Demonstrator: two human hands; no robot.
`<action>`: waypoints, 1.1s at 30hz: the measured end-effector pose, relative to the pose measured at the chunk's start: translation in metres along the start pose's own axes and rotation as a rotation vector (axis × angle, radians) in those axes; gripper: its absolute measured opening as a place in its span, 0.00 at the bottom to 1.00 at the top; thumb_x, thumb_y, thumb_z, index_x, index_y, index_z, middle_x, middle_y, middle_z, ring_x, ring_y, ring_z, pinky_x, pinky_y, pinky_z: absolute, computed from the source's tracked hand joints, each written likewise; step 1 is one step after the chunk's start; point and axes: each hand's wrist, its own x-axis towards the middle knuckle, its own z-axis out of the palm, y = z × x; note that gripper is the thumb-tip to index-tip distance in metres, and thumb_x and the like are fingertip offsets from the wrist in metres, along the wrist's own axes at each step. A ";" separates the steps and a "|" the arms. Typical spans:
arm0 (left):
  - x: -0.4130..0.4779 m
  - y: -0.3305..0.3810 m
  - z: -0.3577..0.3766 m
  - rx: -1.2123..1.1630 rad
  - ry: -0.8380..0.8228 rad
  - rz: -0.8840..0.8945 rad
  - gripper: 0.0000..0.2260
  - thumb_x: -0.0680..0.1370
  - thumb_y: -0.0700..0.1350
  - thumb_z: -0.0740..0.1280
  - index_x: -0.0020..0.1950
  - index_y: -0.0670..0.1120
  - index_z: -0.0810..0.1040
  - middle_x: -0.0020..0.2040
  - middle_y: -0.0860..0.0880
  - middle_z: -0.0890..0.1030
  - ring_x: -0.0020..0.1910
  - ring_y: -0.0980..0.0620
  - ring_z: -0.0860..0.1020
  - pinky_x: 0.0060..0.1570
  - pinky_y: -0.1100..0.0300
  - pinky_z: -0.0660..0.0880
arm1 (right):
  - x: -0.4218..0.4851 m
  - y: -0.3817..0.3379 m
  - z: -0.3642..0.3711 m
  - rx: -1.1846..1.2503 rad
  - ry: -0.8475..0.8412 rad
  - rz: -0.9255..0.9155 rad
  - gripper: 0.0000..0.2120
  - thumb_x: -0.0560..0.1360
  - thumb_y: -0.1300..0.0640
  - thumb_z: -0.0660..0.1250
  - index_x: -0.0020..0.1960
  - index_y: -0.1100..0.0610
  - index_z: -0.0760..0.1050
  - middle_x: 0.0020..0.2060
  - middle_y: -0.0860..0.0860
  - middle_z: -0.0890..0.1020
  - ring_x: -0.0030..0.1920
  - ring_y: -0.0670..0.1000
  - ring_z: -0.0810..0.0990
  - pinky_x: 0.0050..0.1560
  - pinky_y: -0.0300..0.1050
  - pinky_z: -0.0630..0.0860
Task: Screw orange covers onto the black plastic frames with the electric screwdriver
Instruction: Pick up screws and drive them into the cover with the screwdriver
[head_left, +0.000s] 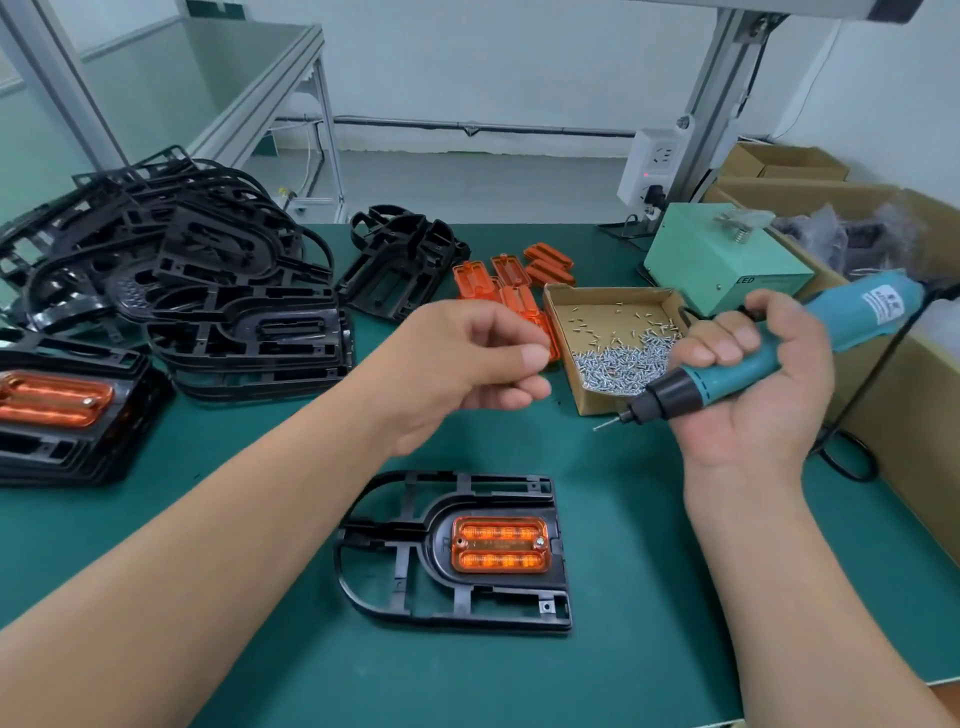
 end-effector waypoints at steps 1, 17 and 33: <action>-0.009 -0.001 -0.006 -0.048 0.001 -0.016 0.10 0.75 0.38 0.76 0.55 0.39 0.83 0.44 0.41 0.87 0.41 0.51 0.86 0.40 0.65 0.82 | -0.002 0.004 0.003 -0.005 -0.010 0.015 0.06 0.81 0.59 0.64 0.45 0.55 0.75 0.32 0.47 0.67 0.31 0.46 0.66 0.34 0.40 0.69; -0.045 -0.013 -0.032 0.097 0.152 0.022 0.06 0.75 0.48 0.74 0.49 0.48 0.89 0.45 0.43 0.88 0.44 0.44 0.88 0.36 0.59 0.84 | -0.011 0.040 0.060 0.138 -0.113 0.060 0.04 0.80 0.59 0.64 0.46 0.56 0.73 0.32 0.47 0.68 0.30 0.46 0.68 0.34 0.41 0.70; -0.049 -0.024 -0.019 0.219 0.038 0.137 0.05 0.79 0.35 0.73 0.49 0.44 0.87 0.47 0.44 0.88 0.49 0.45 0.88 0.49 0.56 0.85 | -0.019 0.041 0.052 0.147 -0.126 0.014 0.06 0.82 0.58 0.61 0.47 0.57 0.74 0.32 0.48 0.68 0.30 0.47 0.68 0.34 0.42 0.71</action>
